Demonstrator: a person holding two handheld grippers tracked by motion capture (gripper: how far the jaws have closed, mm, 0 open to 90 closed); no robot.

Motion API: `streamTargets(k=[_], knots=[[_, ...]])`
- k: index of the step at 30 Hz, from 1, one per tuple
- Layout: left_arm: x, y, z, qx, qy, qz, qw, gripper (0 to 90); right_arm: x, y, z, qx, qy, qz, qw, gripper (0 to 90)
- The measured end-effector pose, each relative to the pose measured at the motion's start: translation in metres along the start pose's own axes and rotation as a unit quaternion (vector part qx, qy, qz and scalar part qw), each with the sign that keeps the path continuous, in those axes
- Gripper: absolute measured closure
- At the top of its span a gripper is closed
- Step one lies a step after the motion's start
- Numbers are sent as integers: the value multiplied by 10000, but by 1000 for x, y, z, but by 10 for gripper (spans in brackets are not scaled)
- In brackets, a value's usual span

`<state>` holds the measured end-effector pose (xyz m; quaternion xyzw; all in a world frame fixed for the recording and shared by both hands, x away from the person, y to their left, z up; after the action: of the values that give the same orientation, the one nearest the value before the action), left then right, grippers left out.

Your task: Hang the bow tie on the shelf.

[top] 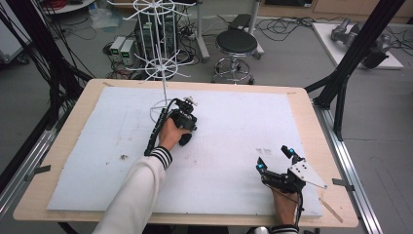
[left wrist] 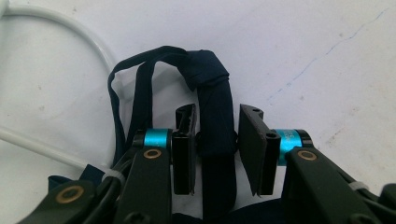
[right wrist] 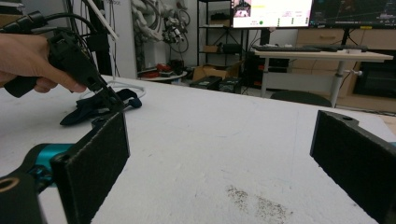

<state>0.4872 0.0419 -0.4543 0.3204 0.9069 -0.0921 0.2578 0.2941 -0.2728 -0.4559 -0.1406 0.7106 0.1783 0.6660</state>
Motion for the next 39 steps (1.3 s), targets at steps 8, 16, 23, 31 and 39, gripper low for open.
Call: streamTargets(k=[8, 16, 23, 31, 39], knots=[[0, -3, 0, -102, -69, 113, 9999, 676, 0, 0, 0, -3, 1, 3, 10000, 37], [1, -5, -4, -150, -184, 245, 9994, 677, 0, 0, 0, -2, 2, -6, 10000, 37], [2, -4, -11, -128, -355, 295, 9989, 677, 0, 0, 0, -1, 0, -1, 10000, 37], [6, -5, -23, -23, -667, 368, 9971, 677, 0, 0, 0, 6, 1, 3, 10000, 37], [12, -5, -35, 64, -992, 454, 9940, 677, 0, 0, 0, 18, -2, -11, 10000, 37]])
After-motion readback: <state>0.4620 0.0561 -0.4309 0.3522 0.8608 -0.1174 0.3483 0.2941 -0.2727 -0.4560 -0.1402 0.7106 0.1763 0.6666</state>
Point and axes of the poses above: each handheld gripper's, and its own axes: z roughly forward along the jaws, x roughly out of its underside, y roughly to its left, the point moved 4 cm from there along z, roughly forward along the jaws, and after that the axes turned 3 degrees about z, right-handed, at the moved point
